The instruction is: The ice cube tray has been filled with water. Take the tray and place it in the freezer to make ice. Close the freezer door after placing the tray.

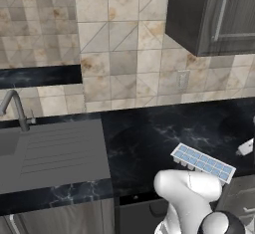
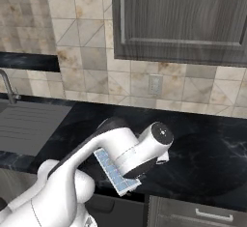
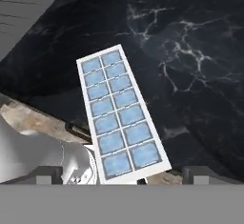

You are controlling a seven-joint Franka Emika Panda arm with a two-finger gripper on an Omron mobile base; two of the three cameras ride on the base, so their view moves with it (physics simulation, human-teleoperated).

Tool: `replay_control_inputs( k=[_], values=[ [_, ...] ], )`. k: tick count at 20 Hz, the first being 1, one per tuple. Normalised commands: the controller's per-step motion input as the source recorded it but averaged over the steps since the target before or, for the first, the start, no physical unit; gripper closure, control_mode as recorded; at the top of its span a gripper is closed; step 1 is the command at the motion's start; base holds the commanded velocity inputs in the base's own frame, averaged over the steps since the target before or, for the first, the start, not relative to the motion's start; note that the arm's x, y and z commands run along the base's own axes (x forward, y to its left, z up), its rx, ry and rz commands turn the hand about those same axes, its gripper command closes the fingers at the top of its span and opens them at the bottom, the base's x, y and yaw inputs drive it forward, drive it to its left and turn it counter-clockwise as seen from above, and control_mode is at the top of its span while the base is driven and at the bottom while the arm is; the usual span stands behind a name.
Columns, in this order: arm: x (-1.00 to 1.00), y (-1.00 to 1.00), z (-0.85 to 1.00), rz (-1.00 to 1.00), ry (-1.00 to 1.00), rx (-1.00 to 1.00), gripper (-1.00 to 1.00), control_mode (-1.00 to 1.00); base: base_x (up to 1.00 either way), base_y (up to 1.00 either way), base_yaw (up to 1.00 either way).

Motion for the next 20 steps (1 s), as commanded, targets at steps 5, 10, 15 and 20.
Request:
replay_control_inputs(
  k=[5,10,15,20],
  values=[
    [-0.30,0.44,0.00,-0.69,0.00,0.20,-1.00,-1.00,0.00,0.00,0.00],
    [-0.33,0.03,0.21,-0.39,0.08,0.34,-1.00,-1.00,0.00,0.00,0.00],
    [-0.69,-0.35,0.29,-0.15,0.10,0.43,-1.00,-1.00,0.00,0.00,0.00],
    [-0.31,-0.59,0.08,-0.03,0.13,0.49,-1.00,-1.00,0.00,0.00,0.00]
  ],
)
